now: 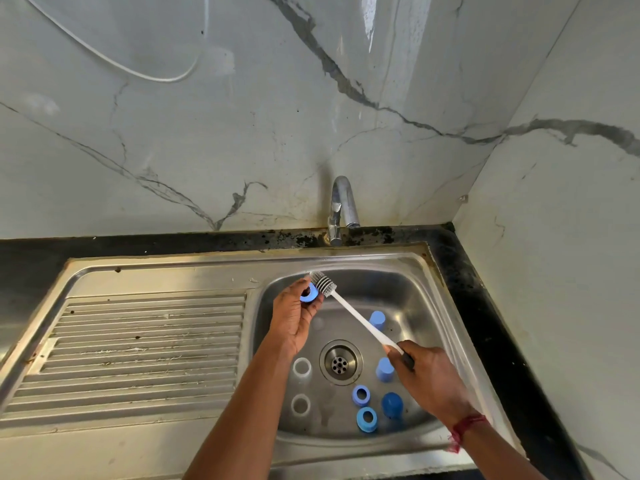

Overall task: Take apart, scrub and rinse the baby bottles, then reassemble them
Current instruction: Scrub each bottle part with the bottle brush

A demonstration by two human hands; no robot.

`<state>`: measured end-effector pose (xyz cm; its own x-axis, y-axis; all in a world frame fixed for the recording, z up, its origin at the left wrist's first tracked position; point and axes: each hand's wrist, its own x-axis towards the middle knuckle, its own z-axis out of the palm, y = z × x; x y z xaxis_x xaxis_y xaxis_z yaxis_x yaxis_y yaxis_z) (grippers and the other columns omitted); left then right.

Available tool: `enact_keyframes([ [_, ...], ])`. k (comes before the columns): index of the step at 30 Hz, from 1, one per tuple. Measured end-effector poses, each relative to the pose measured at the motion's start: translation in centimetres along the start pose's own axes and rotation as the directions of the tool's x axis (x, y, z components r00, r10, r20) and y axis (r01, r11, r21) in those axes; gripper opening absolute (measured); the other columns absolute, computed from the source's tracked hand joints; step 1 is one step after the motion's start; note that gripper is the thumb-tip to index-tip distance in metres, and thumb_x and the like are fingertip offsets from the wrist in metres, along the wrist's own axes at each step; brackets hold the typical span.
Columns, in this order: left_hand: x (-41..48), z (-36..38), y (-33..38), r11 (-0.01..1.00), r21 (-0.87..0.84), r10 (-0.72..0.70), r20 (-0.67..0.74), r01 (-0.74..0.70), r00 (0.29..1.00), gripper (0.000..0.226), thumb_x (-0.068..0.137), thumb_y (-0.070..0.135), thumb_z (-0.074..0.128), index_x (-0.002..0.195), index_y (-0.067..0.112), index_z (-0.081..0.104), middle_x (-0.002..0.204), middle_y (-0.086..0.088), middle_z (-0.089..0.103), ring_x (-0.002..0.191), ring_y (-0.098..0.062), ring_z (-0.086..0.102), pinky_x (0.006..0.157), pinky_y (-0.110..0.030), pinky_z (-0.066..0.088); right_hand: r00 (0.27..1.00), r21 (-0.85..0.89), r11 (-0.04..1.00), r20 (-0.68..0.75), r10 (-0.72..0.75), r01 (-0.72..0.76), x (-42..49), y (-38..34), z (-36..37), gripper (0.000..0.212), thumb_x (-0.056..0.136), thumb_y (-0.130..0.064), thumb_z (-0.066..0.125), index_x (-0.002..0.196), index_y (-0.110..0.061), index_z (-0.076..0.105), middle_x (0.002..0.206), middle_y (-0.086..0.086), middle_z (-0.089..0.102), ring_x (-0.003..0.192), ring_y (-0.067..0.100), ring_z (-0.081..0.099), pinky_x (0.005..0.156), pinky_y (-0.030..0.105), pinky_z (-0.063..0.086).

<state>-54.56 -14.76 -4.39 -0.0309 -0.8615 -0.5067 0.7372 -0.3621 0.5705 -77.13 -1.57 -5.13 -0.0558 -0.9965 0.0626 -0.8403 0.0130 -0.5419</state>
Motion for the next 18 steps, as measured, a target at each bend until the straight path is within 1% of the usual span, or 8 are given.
enact_keyframes([
  [2, -0.6, 0.2, 0.1, 0.992, -0.117, -0.04, 0.018, 0.042, 0.999, 0.024, 0.099, 0.017, 0.057, 0.111, -0.003, 0.059, 0.111, -0.024, 0.067, 0.102, -0.031, 0.067, 0.08, -0.04, 0.061, 0.998, -0.045, 0.999, -0.048, -0.028, 0.026, 0.0, 0.1, 0.5, 0.046, 0.093, -0.059, 0.04, 0.07, -0.023, 0.056, 0.043, -0.01, 0.039, 0.039, 0.012, 0.043, 0.041, 0.03, 0.045],
  [5, -0.5, 0.4, 0.1, 0.972, -0.222, -0.08, -0.01, 0.076, 0.997, 0.023, 0.103, 0.014, 0.051, 0.113, -0.006, 0.058, 0.114, -0.026, 0.067, 0.106, -0.035, 0.066, 0.079, -0.043, 0.06, 0.996, -0.064, 0.998, -0.084, -0.025, 0.02, 0.0, 0.1, 0.9, 0.045, 0.094, -0.059, 0.039, 0.074, -0.023, 0.059, 0.046, -0.004, 0.043, 0.04, 0.014, 0.046, 0.04, 0.03, 0.044],
  [6, -0.5, 0.5, 0.1, 0.972, -0.218, -0.093, -0.015, 0.087, 0.996, 0.023, 0.103, 0.011, 0.05, 0.115, -0.007, 0.057, 0.116, -0.027, 0.066, 0.108, -0.035, 0.066, 0.079, -0.042, 0.06, 0.996, -0.068, 0.998, -0.09, -0.022, 0.016, 0.0, 0.2, 0.9, 0.046, 0.094, -0.059, 0.038, 0.074, -0.023, 0.059, 0.046, -0.003, 0.044, 0.04, 0.014, 0.047, 0.039, 0.029, 0.043],
  [8, -0.5, 0.7, 0.3, 0.975, -0.197, -0.107, -0.013, 0.102, 0.994, 0.024, 0.103, 0.011, 0.051, 0.116, -0.007, 0.057, 0.117, -0.028, 0.066, 0.109, -0.035, 0.065, 0.086, -0.044, 0.06, 0.995, -0.071, 0.997, -0.095, -0.023, 0.016, -0.1, 0.1, 0.9, 0.047, 0.094, -0.061, 0.036, 0.075, -0.024, 0.059, 0.046, -0.002, 0.045, 0.04, 0.014, 0.046, 0.039, 0.028, 0.042],
  [10, -0.4, 0.9, 0.4, 0.977, -0.185, -0.108, -0.01, 0.104, 0.994, 0.024, 0.102, 0.012, 0.052, 0.114, -0.007, 0.057, 0.118, -0.028, 0.065, 0.108, -0.035, 0.066, 0.093, -0.045, 0.054, 0.995, -0.073, 0.997, -0.097, -0.015, 0.007, -0.1, 0.1, 0.8, 0.047, 0.094, -0.061, 0.037, 0.075, -0.024, 0.059, 0.047, -0.001, 0.046, 0.041, 0.014, 0.047, 0.039, 0.028, 0.043],
  [11, -0.3, 0.9, 0.5, 0.978, -0.183, -0.102, -0.011, 0.098, 0.995, 0.024, 0.101, 0.013, 0.053, 0.114, -0.007, 0.057, 0.119, -0.027, 0.065, 0.106, -0.034, 0.066, 0.094, -0.046, 0.052, 0.995, -0.066, 0.998, -0.102, -0.011, 0.004, -0.1, 0.0, 0.8, 0.046, 0.094, -0.06, 0.038, 0.075, -0.024, 0.059, 0.047, -0.002, 0.046, 0.041, 0.013, 0.047, 0.039, 0.028, 0.043],
  [15, 0.1, 1.0, 0.6, 0.985, -0.161, -0.069, -0.009, 0.066, 0.998, 0.034, 0.099, 0.019, 0.056, 0.122, -0.006, 0.053, 0.122, -0.028, 0.063, 0.103, -0.034, 0.067, 0.089, -0.047, 0.053, 0.995, -0.056, 0.998, -0.102, -0.019, 0.013, 0.0, -0.3, 0.7, 0.043, 0.093, -0.057, 0.04, 0.075, -0.024, 0.059, 0.045, -0.008, 0.041, 0.04, 0.009, 0.044, 0.04, 0.021, 0.042],
  [18, -0.1, 1.3, 0.3, 0.99, -0.123, -0.063, 0.049, 0.069, 0.997, 0.031, 0.101, 0.021, 0.054, 0.118, -0.004, 0.055, 0.118, -0.029, 0.064, 0.1, -0.037, 0.068, 0.086, -0.05, 0.058, 0.995, -0.069, 0.998, -0.102, -0.018, 0.011, 0.2, -0.4, 0.8, 0.048, 0.093, -0.06, 0.038, 0.075, -0.022, 0.059, 0.047, 0.0, 0.044, 0.04, 0.014, 0.044, 0.04, 0.026, 0.042],
])
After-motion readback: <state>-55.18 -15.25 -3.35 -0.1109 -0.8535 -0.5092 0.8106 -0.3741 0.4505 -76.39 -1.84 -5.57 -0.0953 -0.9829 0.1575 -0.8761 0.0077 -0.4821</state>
